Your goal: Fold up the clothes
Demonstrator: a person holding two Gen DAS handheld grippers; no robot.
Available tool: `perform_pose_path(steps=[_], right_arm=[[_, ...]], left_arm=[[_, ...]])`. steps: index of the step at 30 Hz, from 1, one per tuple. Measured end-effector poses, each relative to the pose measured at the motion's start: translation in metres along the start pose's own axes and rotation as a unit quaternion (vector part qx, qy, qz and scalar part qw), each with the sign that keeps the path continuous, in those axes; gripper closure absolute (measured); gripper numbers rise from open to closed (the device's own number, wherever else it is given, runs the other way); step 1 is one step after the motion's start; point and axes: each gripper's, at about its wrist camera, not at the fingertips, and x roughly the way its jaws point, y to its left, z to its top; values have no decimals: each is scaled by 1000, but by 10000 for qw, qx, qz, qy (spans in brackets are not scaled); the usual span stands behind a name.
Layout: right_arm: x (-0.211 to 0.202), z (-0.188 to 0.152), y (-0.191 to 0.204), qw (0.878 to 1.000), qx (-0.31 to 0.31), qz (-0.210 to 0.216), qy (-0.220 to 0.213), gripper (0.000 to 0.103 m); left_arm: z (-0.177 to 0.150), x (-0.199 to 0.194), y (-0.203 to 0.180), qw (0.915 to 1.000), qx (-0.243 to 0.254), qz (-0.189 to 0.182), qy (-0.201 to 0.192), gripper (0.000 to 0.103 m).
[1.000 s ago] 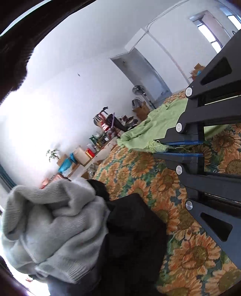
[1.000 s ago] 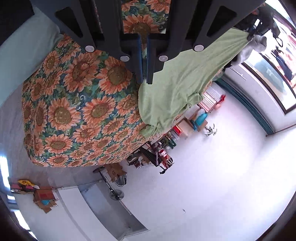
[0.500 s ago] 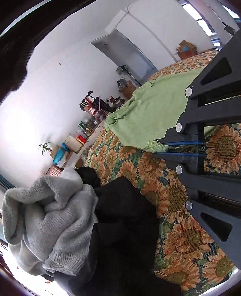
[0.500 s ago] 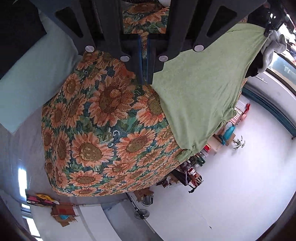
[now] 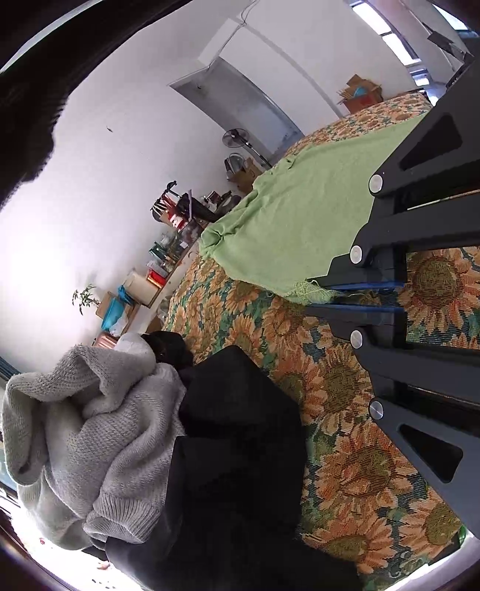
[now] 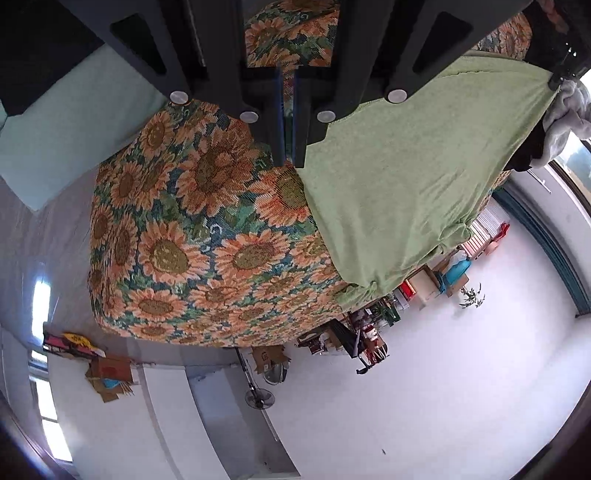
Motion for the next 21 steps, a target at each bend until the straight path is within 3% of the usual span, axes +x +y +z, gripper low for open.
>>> perform_pose_path(steps=[6,10,14,16,21], right_arm=[[-9,1,2,9996,-27,194,-179,99],[-16,2,9,9991,-252,3,-340,99],[-24,6,4,9990,-83,23,-445,99],[-29,8,4,9985,-97,-76,-537,99],[-41,15,2,9984,72,141,-540,99]], left_arm=[[4,-9,0,9998,72,-170,-17,97],[4,-13,-1,9998,81,-188,-44,97],[3,-17,0,9998,88,-141,-130,97],[3,-21,2,9996,19,-214,-164,97],[9,-32,4,9989,-82,-447,-147,97]])
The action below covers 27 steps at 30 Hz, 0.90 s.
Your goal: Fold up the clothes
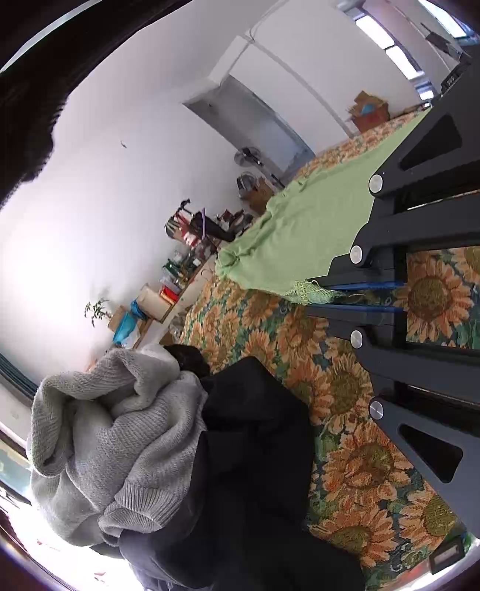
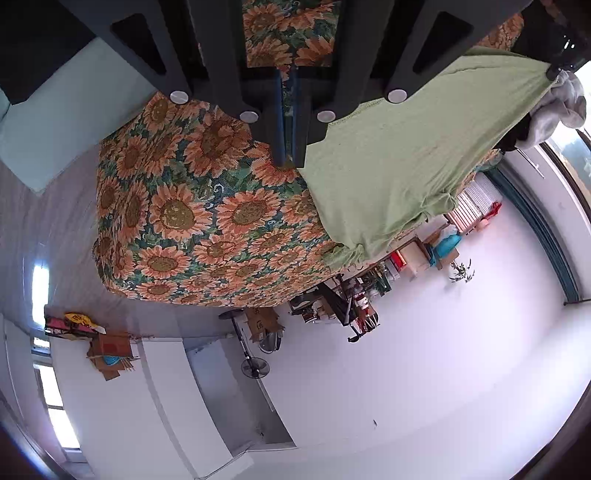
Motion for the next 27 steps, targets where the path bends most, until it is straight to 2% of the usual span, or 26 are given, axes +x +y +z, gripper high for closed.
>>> perform_pose_path(steps=[2,6,10,12,14,16,18,20,22,27], right_arm=[[2,1,1,9999,-56,-112,88,99],[28,-11,-9,9966,87,-368,726,99],[53,-32,-33,9892,708,-156,1276,99],[57,-36,-36,9884,678,-273,1331,97],[59,-36,-39,9877,687,-424,1339,91],[59,-35,-48,9850,908,-586,1346,75],[59,-33,-58,9821,1124,-666,1356,75],[59,-29,-64,9820,1170,-676,1319,75],[61,-23,-63,9835,1110,-672,1257,75],[70,-13,-49,9885,863,-471,1149,70]], left_arm=[[1,-3,0,10000,41,49,9,97],[-6,5,2,9985,190,443,245,97],[-14,19,8,9951,191,819,525,97],[-17,23,12,9937,159,942,584,97],[-19,26,15,9933,56,992,595,97],[-19,26,18,9924,-98,1110,523,77],[-16,21,18,9908,-147,1313,310,66],[-12,15,13,9908,-62,1347,117,65],[-6,15,5,9914,77,1305,84,65],[-1,32,-13,9931,352,1084,272,65]])
